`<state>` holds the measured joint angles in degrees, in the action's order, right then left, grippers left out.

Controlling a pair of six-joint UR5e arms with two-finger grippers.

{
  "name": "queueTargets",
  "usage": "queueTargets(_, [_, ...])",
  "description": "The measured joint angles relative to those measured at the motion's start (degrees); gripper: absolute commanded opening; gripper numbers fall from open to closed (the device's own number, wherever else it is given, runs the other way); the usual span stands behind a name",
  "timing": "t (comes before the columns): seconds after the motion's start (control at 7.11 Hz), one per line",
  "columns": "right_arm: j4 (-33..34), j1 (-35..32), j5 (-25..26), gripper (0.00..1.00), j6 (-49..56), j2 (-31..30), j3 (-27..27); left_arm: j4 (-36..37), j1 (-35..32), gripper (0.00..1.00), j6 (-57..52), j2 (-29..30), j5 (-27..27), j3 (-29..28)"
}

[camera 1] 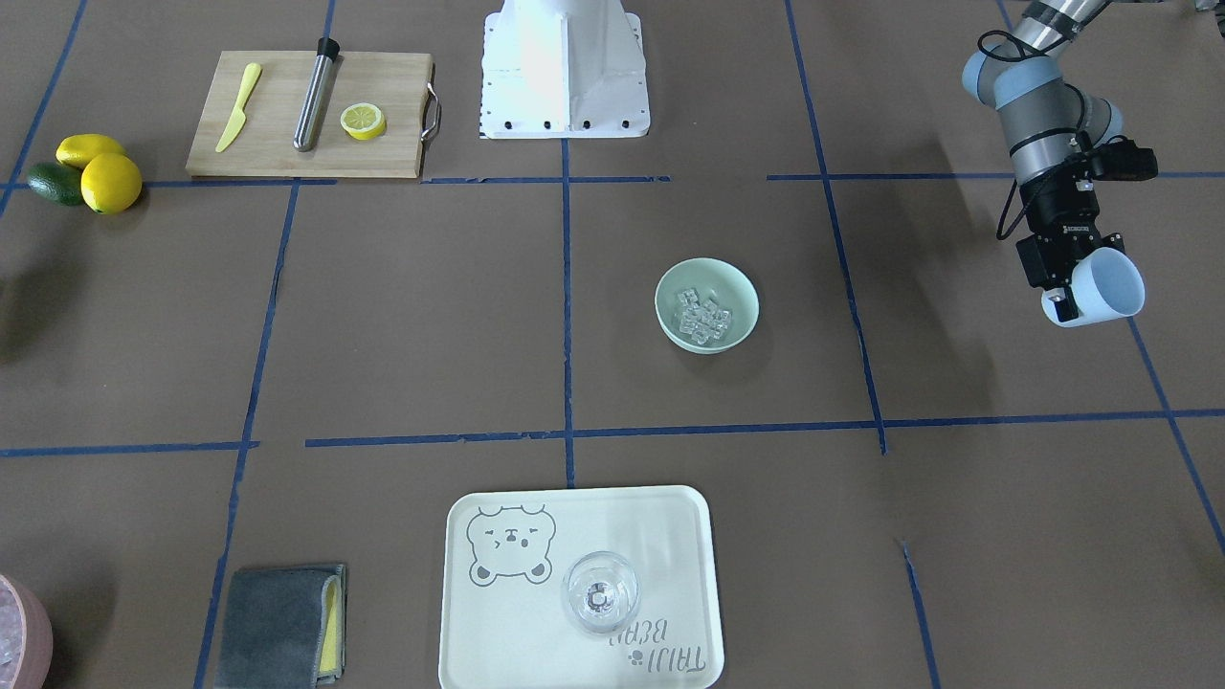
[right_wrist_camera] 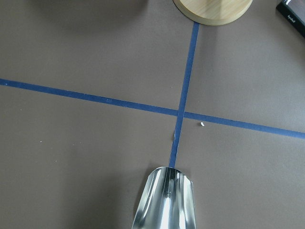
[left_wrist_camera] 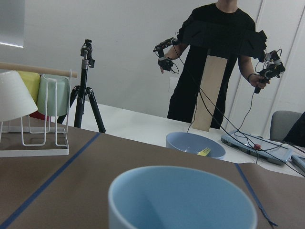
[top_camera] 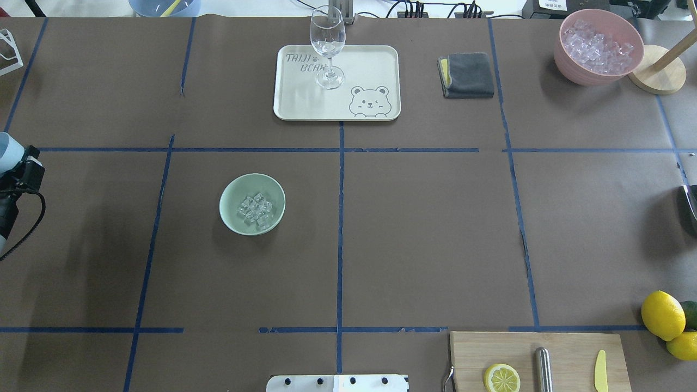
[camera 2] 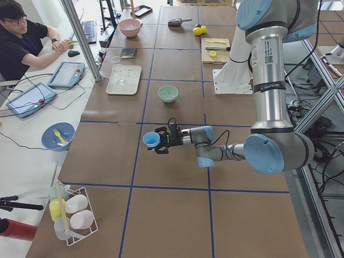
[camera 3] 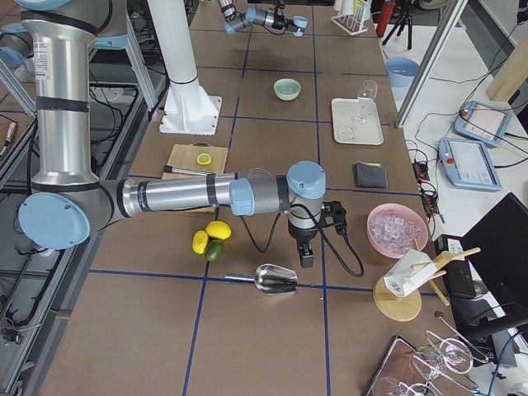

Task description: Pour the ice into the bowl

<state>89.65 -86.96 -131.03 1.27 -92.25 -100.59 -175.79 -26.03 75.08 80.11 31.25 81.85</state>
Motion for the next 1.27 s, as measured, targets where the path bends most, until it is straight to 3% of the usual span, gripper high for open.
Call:
queueTargets(0.14, [0.0,0.0,0.0,1.0,0.0,0.0,-0.1,-0.1,0.1,0.0,0.0,0.8,-0.8,-2.0])
queueTargets(0.56, [0.0,-0.1,0.1,1.0,-0.2,0.0,-0.1,0.5,2.6,0.25,-0.5,2.0,-1.0,-4.5])
queueTargets(0.98, [0.0,-0.1,0.1,1.0,-0.1,-0.1,0.0,0.8,6.6,0.34,-0.7,4.5,-1.0,-6.6])
queueTargets(1.12, [0.0,-0.1,0.1,1.0,-0.1,-0.1,0.0,0.8,7.1,0.56,-0.7,4.9,-1.0,-7.1])
queueTargets(1.27, [0.0,-0.1,0.1,1.0,-0.2,-0.1,0.0,0.9,7.3,0.95,-0.8,5.0,-1.0,-7.5])
